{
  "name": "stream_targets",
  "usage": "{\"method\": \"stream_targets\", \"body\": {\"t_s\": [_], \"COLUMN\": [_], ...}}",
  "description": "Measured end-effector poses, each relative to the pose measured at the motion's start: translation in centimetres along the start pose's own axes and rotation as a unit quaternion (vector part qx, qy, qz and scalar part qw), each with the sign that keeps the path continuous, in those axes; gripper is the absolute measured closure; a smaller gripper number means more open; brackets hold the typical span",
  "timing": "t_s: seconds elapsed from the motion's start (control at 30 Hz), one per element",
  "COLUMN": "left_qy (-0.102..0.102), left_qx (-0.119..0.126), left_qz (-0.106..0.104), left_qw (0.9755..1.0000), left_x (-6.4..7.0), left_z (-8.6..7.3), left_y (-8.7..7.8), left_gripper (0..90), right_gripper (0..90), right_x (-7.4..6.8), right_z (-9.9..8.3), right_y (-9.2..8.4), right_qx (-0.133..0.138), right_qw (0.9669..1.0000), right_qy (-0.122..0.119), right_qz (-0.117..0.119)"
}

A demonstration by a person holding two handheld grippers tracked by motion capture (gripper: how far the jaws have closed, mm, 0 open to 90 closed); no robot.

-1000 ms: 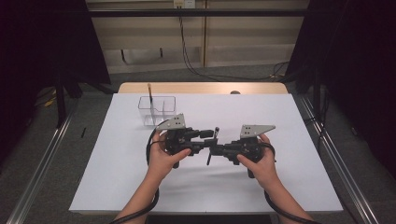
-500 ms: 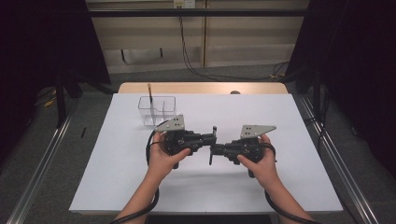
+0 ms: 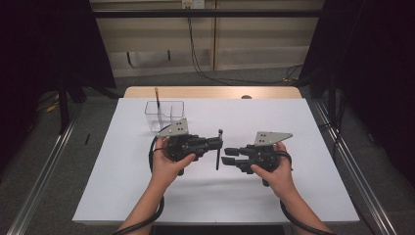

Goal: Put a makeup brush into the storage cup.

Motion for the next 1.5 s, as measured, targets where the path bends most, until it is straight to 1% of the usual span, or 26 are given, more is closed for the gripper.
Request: {"method": "stream_targets", "body": {"t_s": [0.07, 0.13, 0.17, 0.3, 0.37, 0.43, 0.5, 0.67, 0.77, 0.93, 1.23, 1.5], "left_qy": [-0.001, -0.002, -0.002, -0.002, -0.002, -0.001, -0.001, -0.001, -0.003, -0.001, 0.0, 0.002], "left_qx": [-0.002, -0.001, -0.001, 0.0, 0.002, 0.002, 0.003, 0.009, 0.01, 0.01, 0.015, 0.012], "left_qz": [0.003, 0.004, 0.007, 0.011, 0.013, 0.013, 0.016, 0.022, 0.023, 0.029, 0.041, 0.052], "left_qw": [1.0, 1.0, 1.0, 0.9999, 0.9999, 0.9999, 0.9999, 0.9997, 0.9997, 0.9995, 0.9991, 0.9986], "left_x": [-0.1, -0.1, -0.2, -0.3, -0.3, -0.3, -0.4, -0.5, -0.6, -0.7, -1.0, -1.3], "left_z": [0.0, 0.0, 0.0, 0.0, 0.0, 0.1, 0.1, 0.2, 0.2, 0.1, 0.3, 0.4], "left_y": [-0.2, -0.3, -0.4, -0.6, -0.7, -0.9, -1.0, -1.3, -1.5, -1.7, -2.4, -2.9], "left_gripper": [83.8, 83.8, 83.8, 83.8, 83.8, 83.8, 83.8, 83.8, 83.7, 83.8, 83.8, 83.8], "right_gripper": [49.2, 46.8, 44.1, 28.0, 23.3, 17.3, 14.5, 10.2, 8.6, 6.9, 4.8, 4.8], "right_x": [0.1, 0.2, 0.2, 0.5, 0.5, 0.6, 0.7, 1.0, 1.3, 1.5, 1.9, 2.3], "right_z": [0.0, -0.1, -0.2, -0.3, -0.4, -0.5, -0.6, -0.7, -0.9, -1.0, -1.3, -1.6], "right_y": [-0.1, -0.2, -0.3, -0.7, -0.9, -1.1, -1.4, -2.1, -2.5, -3.0, -3.8, -4.6], "right_qx": [-0.001, 0.0, 0.0, 0.0, -0.004, -0.009, -0.01, 0.0, -0.002, 0.007, 0.007, 0.011], "right_qw": [1.0, 1.0, 0.9999, 0.9998, 0.9997, 0.9993, 0.9992, 0.9989, 0.9986, 0.9986, 0.9984, 0.998], "right_qy": [-0.004, -0.007, -0.008, -0.011, -0.011, -0.019, -0.02, -0.023, -0.027, -0.024, -0.023, -0.023], "right_qz": [-0.004, -0.007, -0.007, -0.019, -0.022, -0.03, -0.033, -0.04, -0.045, -0.048, -0.051, -0.058]}}
Point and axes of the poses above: each handheld gripper's, and its own axes: y roughly forward along the jaws, z roughly out of its top, x roughly to its right, the point moved 6 cm from there along y, roughly forward along the jaws, and after that the axes turned 7 degrees about -z, right-handed, at the moved point
